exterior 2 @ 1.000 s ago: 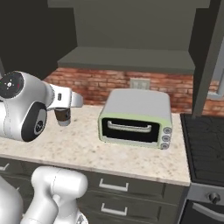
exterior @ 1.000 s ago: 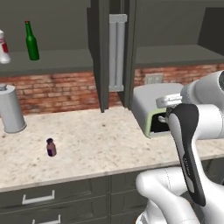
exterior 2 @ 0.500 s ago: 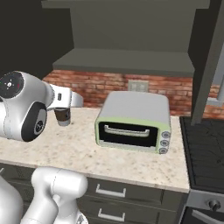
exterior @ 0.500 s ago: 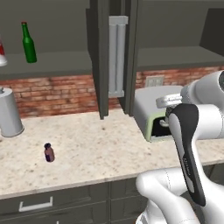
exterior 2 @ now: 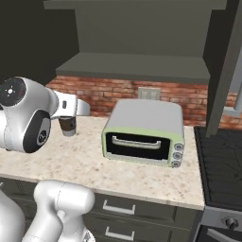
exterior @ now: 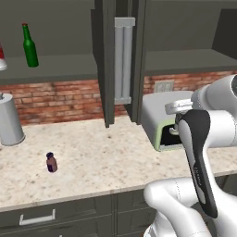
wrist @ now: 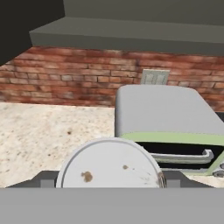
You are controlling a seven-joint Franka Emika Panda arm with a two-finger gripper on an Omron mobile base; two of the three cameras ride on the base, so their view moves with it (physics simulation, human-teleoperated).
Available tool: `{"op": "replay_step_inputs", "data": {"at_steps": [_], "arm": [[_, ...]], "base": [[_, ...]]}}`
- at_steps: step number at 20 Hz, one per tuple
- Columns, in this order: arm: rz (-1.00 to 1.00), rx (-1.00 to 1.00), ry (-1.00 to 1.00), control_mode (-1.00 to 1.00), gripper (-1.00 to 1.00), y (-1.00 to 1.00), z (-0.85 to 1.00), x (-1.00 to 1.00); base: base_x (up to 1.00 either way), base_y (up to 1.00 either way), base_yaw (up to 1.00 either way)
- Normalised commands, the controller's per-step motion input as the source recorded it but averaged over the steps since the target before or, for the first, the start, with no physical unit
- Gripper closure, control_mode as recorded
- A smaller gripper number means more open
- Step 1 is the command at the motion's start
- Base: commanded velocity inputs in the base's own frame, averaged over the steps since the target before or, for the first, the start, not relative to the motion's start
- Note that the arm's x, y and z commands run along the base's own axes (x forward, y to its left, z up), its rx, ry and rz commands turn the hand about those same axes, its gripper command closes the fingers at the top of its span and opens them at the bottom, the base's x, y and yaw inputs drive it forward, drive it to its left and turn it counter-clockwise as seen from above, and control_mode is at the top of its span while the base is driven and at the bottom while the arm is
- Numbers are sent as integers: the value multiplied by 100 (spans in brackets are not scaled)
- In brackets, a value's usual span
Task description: Sort all alcoholic drinks to one cabinet, and non-alcoholic drinks to the other.
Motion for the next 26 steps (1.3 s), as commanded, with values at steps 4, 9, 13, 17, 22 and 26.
{"op": "replay_step_inputs", "data": {"at_steps": [4, 9, 13, 17, 22, 26], "arm": [[0, 0, 0, 100, 100, 0, 0, 0], [0, 0, 0, 100, 100, 0, 0, 0], [0, 0, 0, 100, 100, 0, 0, 0], [0, 0, 0, 100, 100, 0, 0, 0], [0, 1, 0, -100, 100, -6, 0, 4], [0, 1, -2, -100, 100, -21, 14, 0]], "base": [[30, -25, 0], [17, -14, 0], [12, -12, 0], [13, -11, 0], [8, -7, 0], [0, 0, 0]]}}
